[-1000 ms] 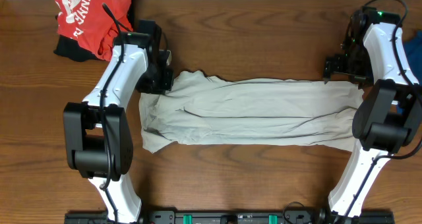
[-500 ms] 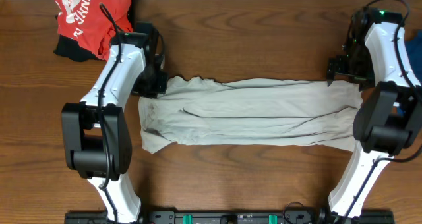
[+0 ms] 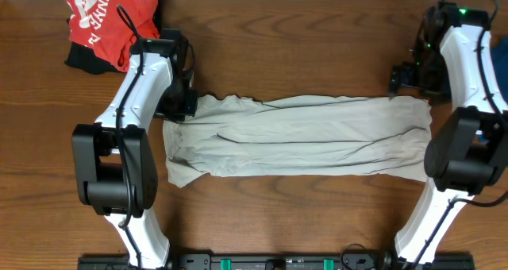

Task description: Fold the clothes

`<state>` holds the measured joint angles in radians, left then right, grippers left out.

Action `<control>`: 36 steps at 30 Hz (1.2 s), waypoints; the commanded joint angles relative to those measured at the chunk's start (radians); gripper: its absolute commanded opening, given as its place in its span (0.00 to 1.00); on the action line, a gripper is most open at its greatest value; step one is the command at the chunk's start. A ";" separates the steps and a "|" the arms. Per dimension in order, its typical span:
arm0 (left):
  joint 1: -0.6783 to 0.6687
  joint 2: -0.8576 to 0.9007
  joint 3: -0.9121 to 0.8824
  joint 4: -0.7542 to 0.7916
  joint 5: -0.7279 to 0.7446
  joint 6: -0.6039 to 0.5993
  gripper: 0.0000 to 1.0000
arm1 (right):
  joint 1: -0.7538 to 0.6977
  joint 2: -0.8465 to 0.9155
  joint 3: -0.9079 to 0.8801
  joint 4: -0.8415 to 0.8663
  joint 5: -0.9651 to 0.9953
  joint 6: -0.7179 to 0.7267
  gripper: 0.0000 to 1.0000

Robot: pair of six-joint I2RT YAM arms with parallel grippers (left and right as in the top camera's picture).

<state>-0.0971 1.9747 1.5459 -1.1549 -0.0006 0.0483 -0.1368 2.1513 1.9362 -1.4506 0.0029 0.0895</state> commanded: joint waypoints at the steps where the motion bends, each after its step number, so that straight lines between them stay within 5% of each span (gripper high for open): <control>1: 0.004 -0.009 -0.002 -0.008 -0.019 -0.012 0.06 | 0.047 -0.020 0.001 0.018 -0.220 -0.082 0.89; 13: 0.004 -0.009 -0.002 -0.003 -0.019 -0.017 0.07 | 0.309 -0.018 -0.003 0.211 -0.219 -0.090 0.87; 21: 0.004 -0.009 -0.002 0.023 -0.008 -0.046 0.07 | 0.426 0.036 -0.008 0.319 -0.138 -0.021 0.69; 24: 0.004 -0.009 -0.002 0.027 -0.008 -0.046 0.23 | 0.439 0.073 -0.008 0.310 -0.138 -0.020 0.70; 36: 0.004 -0.009 -0.002 0.042 -0.007 -0.046 0.26 | 0.497 0.142 -0.008 0.180 -0.154 -0.306 0.73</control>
<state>-0.0971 1.9747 1.5459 -1.1130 -0.0067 0.0036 0.3367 2.2967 1.9289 -1.2598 -0.1490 -0.1127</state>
